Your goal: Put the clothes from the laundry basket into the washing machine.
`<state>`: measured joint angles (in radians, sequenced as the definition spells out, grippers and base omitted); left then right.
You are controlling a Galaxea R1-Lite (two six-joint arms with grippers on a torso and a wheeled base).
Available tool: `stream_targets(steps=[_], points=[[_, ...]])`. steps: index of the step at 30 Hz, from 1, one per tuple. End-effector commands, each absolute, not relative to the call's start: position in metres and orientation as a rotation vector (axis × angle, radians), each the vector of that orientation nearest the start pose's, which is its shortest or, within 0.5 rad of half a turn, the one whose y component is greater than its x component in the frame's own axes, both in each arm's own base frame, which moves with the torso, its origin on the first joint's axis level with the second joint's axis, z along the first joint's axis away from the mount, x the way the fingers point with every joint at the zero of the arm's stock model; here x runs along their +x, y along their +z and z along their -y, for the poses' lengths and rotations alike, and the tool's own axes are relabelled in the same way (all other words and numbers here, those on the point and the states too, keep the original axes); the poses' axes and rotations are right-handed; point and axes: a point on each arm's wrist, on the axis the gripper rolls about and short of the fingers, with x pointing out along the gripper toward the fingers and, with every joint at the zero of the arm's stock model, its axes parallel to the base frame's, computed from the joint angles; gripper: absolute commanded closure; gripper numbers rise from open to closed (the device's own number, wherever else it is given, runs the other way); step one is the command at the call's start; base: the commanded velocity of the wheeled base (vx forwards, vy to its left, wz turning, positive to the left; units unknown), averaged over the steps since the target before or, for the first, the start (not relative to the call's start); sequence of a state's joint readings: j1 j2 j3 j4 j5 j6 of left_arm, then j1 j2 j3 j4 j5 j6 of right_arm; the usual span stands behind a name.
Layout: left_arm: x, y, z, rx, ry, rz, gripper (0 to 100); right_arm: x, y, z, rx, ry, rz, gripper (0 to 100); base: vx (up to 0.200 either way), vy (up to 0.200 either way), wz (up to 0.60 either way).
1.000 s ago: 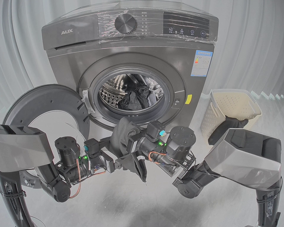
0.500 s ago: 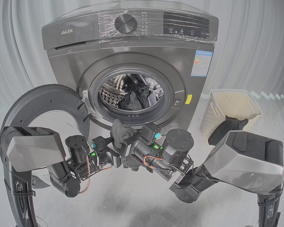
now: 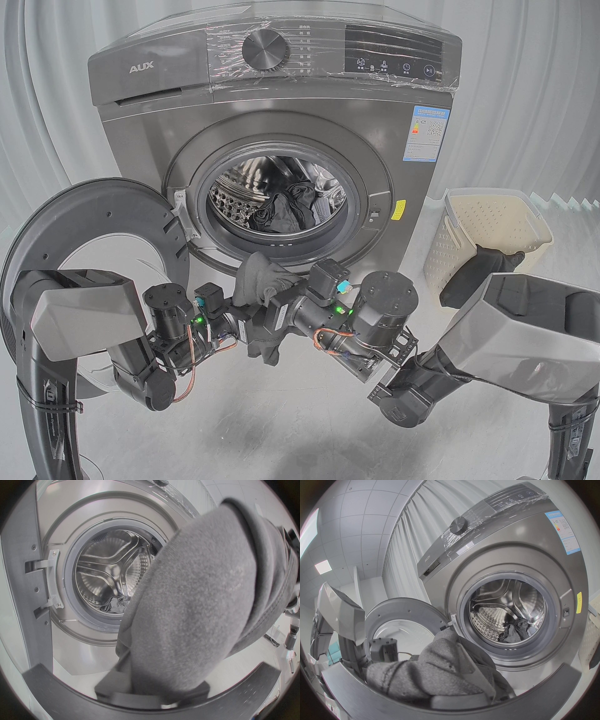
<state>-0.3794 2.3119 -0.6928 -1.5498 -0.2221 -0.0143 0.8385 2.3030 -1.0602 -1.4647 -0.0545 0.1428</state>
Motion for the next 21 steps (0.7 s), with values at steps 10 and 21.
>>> stream_targets(steps=[10,21], points=[[0.338,0.066,0.134,-0.036,-0.558,-0.007,100,0.278,0.063,-0.269,0.122,0.718,-0.056,100,0.000,0.000,0.00],[0.324,0.074,0.130,-0.036,-0.561,-0.013,100,0.270,0.060,-0.270,0.112,0.735,-0.079,0,0.000,0.000,0.00]])
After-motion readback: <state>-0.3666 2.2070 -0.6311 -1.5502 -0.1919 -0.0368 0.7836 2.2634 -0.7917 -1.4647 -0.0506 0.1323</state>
